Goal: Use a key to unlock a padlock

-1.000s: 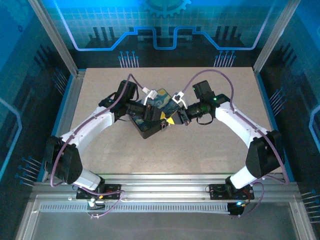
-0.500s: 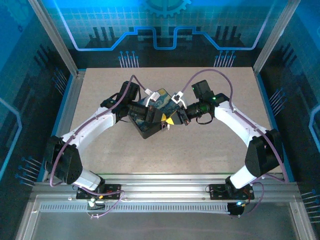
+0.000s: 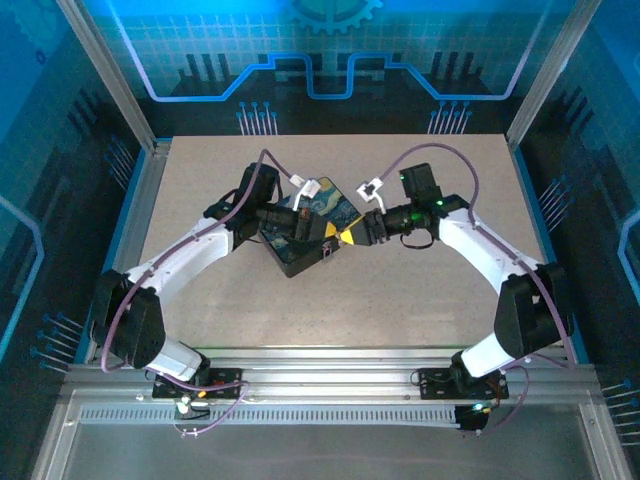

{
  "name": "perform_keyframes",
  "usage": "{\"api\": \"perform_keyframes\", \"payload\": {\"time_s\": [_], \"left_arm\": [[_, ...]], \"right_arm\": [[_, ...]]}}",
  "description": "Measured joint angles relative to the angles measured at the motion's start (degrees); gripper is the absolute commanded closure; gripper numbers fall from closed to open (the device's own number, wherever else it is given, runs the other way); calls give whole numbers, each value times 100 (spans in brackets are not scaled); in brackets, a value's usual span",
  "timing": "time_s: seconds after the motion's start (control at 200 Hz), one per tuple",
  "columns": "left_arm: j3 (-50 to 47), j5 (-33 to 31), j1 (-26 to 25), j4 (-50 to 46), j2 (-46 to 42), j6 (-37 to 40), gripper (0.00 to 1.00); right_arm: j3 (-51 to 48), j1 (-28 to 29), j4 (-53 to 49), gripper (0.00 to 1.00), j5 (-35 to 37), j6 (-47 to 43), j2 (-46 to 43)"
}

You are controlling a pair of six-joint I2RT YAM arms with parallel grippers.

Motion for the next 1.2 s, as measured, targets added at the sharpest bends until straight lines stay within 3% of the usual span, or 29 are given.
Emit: {"api": "perform_keyframes", "payload": {"time_s": [0.125,0.295,0.5,0.92,1.201], "left_arm": [[-98,-37,2,468,0,-302,100],[-245,-140,20,1023,4,-719,100],[-350,-308,114,1572,15,-1137,100],[-542,-396,195,2249,26,-1659,100],[-586,-435,208,2402,26,-1786,100]], "right_arm": [[-393,-308,1091,57,-13,1075,-190],[-719,-319,2535,61,7,2448,-236],[-763,-297,3545,62,52,3530,-232],[-761,-17,3821,62,107,4074,116],[-761,9,3926,74,114,4159,184]]}}
